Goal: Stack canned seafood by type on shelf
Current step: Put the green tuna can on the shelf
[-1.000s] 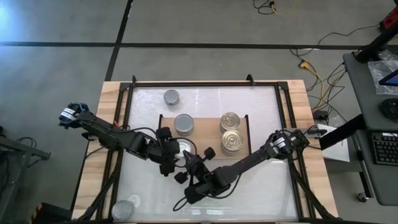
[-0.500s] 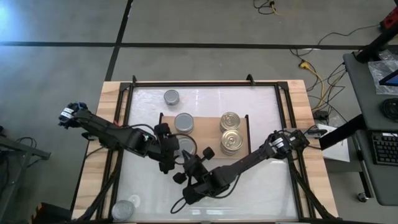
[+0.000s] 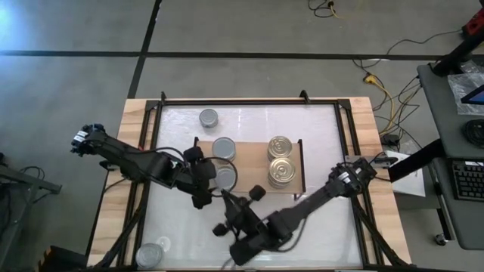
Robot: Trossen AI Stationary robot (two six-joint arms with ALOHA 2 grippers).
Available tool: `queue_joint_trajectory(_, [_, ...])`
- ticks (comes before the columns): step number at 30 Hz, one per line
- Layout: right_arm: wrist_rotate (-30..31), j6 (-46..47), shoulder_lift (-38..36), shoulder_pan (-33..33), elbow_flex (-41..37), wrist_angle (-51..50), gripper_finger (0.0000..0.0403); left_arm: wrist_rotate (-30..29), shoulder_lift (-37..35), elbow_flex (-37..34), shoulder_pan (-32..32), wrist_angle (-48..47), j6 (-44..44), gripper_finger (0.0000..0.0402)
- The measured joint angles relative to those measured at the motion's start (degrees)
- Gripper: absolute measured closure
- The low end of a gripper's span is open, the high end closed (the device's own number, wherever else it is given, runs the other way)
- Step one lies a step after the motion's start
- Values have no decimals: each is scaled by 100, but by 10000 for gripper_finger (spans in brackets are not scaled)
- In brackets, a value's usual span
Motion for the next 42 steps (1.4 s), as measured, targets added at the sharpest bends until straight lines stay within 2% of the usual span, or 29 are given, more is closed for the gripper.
queue_joint_trajectory(4, [8,403,-12,395,580,-1473,390,-2,0,308,-79,-29,-209,2])
queue_joint_trajectory(7, [-87,975,-205,738,516,-2355,390,-2,5,381,-173,112,-321,2])
queue_joint_trajectory(13, [-759,2280,-424,1307,515,-3970,390,-105,155,88,-449,1175,-250,2])
queue_joint_trajectory(17, [-1391,2895,-429,1556,511,-4628,390,-259,511,-86,-584,1866,-112,6])
queue_joint_trajectory(20, [-1699,3225,-429,1687,499,-4906,390,-590,884,-53,-588,1926,-204,14])
queue_joint_trajectory(24, [-1788,3428,-422,1781,407,-4956,390,-1006,1318,215,-576,1908,-184,28])
queue_joint_trajectory(27, [-1794,3446,-420,1806,393,-4953,390,-1049,1609,542,-583,1803,-62,36])
queue_joint_trajectory(32, [-1839,3500,-420,1817,303,-4960,390,-1142,1979,1160,-586,1083,-178,44])
queue_joint_trajectory(36, [-1856,3615,-420,1834,196,-4958,390,-1200,2125,1461,-606,557,-361,45])
queue_joint_trajectory(42, [-1922,3730,-418,1895,108,-4962,390,-1202,1978,1531,-810,446,-527,45])
